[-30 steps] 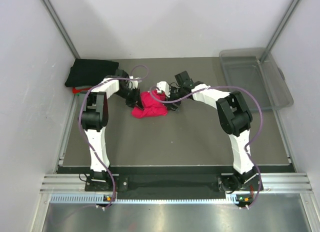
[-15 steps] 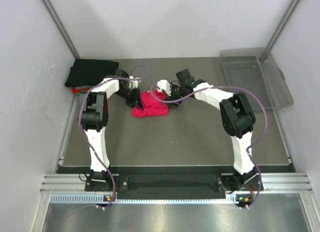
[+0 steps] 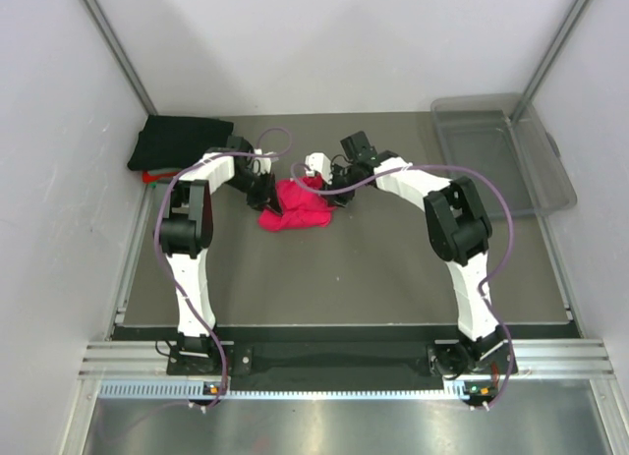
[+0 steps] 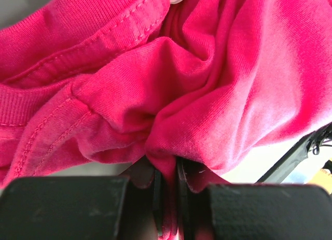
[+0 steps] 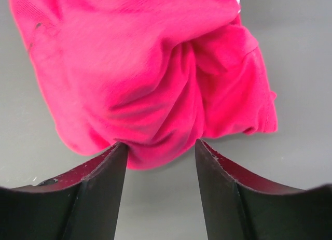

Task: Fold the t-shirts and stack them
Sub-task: Fold the tshirt

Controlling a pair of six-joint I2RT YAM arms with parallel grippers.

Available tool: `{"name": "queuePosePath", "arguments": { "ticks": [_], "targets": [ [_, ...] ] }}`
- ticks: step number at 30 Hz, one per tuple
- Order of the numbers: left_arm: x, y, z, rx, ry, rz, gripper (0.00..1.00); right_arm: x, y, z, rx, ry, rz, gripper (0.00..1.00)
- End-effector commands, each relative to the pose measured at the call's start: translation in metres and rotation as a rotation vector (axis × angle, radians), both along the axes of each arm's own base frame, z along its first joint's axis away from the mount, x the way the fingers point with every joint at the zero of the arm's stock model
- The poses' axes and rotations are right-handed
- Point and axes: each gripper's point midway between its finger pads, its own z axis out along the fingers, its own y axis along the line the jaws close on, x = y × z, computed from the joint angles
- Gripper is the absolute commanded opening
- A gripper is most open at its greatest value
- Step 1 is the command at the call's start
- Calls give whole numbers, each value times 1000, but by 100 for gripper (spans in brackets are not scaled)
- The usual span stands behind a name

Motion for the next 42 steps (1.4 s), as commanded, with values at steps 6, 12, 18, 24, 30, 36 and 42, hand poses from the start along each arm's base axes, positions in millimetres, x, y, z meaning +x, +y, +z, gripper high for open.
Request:
{"name": "queuePosePath", "arguments": {
  "ticks": [6,12,18,24,30,36,42],
  "targets": [
    [13,19,-2,104,-70,-13,0,8,20,10,49,15,30,33],
    [15,17,3,89,-83,-22,0,33,21,34,109,-62,-32,10],
    [24,13,18,64,-120,-34,0,91,37,87,223,-239,-170,11],
    [26,16,38,83,-188,-37,0,154,30,121,301,-415,-445,34],
    [29,23,58,128,-242,0,32,160,-2,145,288,-500,-660,56],
    [31,30,105,153,-373,54,77,102,-43,177,351,-408,-706,57],
    [11,34,95,154,-290,115,78,12,-34,124,529,305,-668,57]
  ]
}}
